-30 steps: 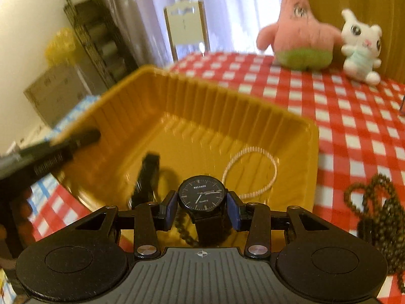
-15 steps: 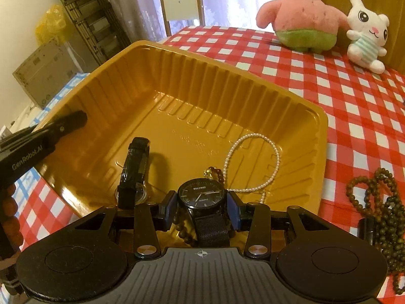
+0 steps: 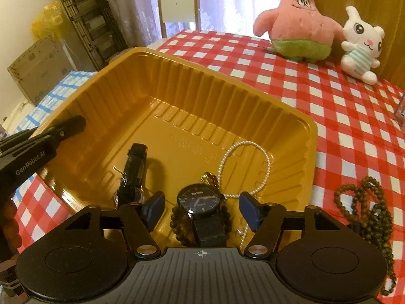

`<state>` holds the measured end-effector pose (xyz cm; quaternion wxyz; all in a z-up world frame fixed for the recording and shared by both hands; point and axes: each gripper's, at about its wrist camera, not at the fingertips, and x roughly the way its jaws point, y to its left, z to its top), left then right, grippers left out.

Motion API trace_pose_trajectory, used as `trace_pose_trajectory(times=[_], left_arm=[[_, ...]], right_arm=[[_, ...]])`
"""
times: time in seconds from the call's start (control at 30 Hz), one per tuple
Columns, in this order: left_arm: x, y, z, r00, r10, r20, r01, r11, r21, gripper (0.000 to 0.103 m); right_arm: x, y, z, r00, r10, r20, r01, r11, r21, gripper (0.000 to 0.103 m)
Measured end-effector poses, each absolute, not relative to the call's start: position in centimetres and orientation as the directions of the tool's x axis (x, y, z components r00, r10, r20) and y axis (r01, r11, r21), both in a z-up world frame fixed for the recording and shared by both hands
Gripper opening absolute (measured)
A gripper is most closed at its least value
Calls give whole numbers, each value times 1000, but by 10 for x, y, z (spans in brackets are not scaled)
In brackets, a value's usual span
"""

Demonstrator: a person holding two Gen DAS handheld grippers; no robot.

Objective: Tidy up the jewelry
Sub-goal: 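Move the open right gripper back to the jewelry pile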

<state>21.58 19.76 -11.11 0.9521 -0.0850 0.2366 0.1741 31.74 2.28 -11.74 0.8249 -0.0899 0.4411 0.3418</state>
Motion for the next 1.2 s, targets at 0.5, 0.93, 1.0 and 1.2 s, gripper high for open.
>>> trace_pose_trajectory(times=[0.5, 0.93, 1.0, 1.2], left_arm=[[212, 196, -110, 829, 298, -472, -376, 924, -77, 7], [209, 192, -108, 824, 310, -475, -386, 920, -68, 7], [209, 192, -109, 824, 311, -475, -386, 920, -66, 7], [208, 192, -108, 823, 313, -474, -387, 920, -65, 7]], right_arm=[[285, -49, -81, 442, 538, -718, -608, 768, 201, 67], [271, -163, -101, 523, 373, -766, -394, 903, 171, 67], [271, -171, -104, 529, 353, -772, -368, 915, 166, 67], [273, -179, -110, 540, 333, -773, -366, 920, 140, 67]])
